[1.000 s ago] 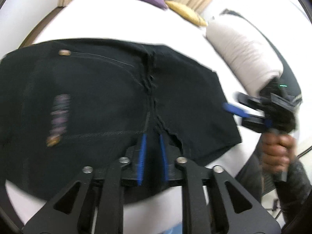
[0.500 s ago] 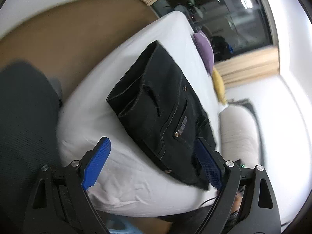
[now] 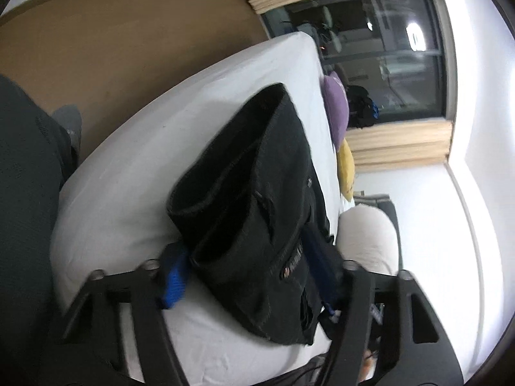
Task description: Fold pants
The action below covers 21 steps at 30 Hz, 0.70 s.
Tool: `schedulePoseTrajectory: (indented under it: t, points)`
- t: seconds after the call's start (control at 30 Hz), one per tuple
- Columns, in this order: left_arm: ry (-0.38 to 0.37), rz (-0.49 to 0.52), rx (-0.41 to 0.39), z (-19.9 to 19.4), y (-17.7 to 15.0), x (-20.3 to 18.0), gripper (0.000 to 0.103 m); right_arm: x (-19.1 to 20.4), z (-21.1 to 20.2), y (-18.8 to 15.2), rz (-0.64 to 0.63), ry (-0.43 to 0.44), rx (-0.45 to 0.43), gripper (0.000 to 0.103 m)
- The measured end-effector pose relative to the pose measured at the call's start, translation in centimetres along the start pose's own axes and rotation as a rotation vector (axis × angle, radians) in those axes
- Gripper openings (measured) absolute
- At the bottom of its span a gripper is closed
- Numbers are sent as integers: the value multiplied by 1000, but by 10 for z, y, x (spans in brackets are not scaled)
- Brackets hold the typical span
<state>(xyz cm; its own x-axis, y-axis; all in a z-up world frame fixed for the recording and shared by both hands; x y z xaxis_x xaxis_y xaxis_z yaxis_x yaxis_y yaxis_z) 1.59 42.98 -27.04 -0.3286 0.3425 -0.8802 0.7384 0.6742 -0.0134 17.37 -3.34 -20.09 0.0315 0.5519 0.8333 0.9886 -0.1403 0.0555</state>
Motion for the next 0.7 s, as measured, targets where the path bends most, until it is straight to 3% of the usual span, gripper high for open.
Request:
schedulePoseTrajectory:
  t: [0.07, 0.13, 0.27, 0.37, 0.5, 0.7]
  points:
    - [-11, -38, -2, 0, 4, 5, 33, 18, 10, 3, -53, -20, 23, 34]
    - [-19, -42, 2, -1, 6, 7, 32, 16, -10, -8, -122, -57, 53, 34]
    - [-13, -29, 11, -6, 10, 7, 19, 52, 27, -1, -198, -66, 105, 34]
    - [-5, -18, 13, -14, 2, 5, 16, 64, 66, 3, -246, -147, 172, 34]
    - [15, 13, 12, -21, -5, 3, 14, 67, 117, 14, -251, -185, 234, 34]
    - [53, 43, 10, -10, -3, 1, 14, 68, 165, 52, -191, -148, 233, 31]
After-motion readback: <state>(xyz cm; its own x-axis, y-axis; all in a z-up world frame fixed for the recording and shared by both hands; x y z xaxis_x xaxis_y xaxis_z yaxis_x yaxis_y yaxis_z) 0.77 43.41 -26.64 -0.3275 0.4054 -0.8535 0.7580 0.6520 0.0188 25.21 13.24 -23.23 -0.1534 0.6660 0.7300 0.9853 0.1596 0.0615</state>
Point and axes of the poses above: each gripper's, at about its wrist camera, not at the fingertips, and z roughly the way its jaws point, x to its left, y to its top, the point moved 7 cm from there along z, roughly the way its jaws point, and after that the axes turned 10 degrees about x, right-handed, at the moved point
